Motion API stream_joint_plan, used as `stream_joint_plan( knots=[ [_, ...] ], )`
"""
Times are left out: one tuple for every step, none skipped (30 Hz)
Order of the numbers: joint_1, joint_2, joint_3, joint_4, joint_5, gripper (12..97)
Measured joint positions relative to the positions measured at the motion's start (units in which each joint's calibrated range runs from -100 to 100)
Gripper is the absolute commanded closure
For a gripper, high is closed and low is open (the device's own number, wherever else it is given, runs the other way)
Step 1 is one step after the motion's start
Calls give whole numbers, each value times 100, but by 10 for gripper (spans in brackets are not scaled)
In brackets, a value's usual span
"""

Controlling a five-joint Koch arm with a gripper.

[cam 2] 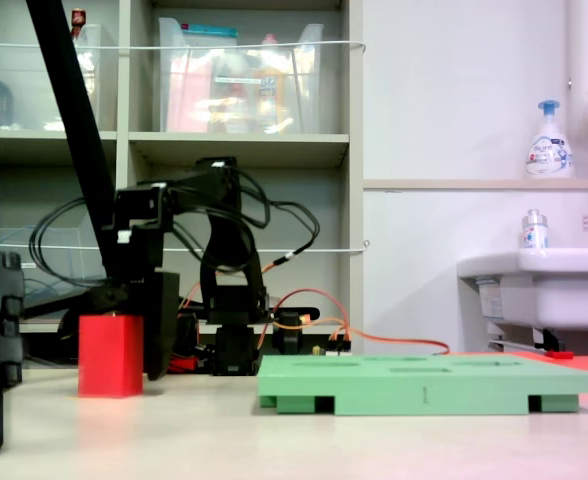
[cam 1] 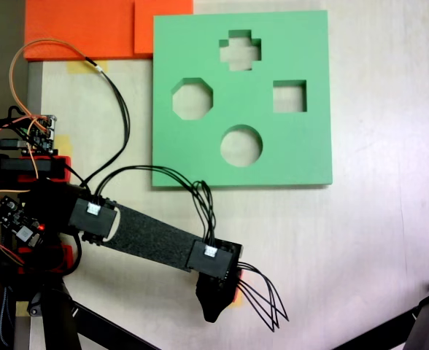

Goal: Put the square block into the corresponding hole

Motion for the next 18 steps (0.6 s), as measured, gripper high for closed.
stream_joint_plan(
  knots=[
    [-15, 0, 10, 20, -10, 470],
    [-15, -14, 29, 20, -15, 532],
    [-20, -14, 59, 20, -20, 581],
    [-29, -14, 69, 29, -20, 625],
    [-34, -41, 78, 29, -29, 654],
    [-39, -96, 78, 20, -29, 674],
    [-49, -82, 78, 0, -29, 689],
    [-54, -82, 78, -10, -29, 705],
    [-54, -82, 78, -49, -29, 711],
    [-59, -82, 78, -88, -29, 748],
    [-59, -68, 78, -88, -29, 787],
    [-59, -68, 78, -108, -29, 832],
    [-59, -82, 78, -147, -15, 874],
    [-54, -96, 108, -206, 10, 899],
    [-54, -96, 108, -235, 29, 917],
    [-59, -96, 118, -255, 44, 919],
    [-59, -96, 118, -264, 49, 919],
    [-59, -96, 118, -264, 49, 921]
  ],
)
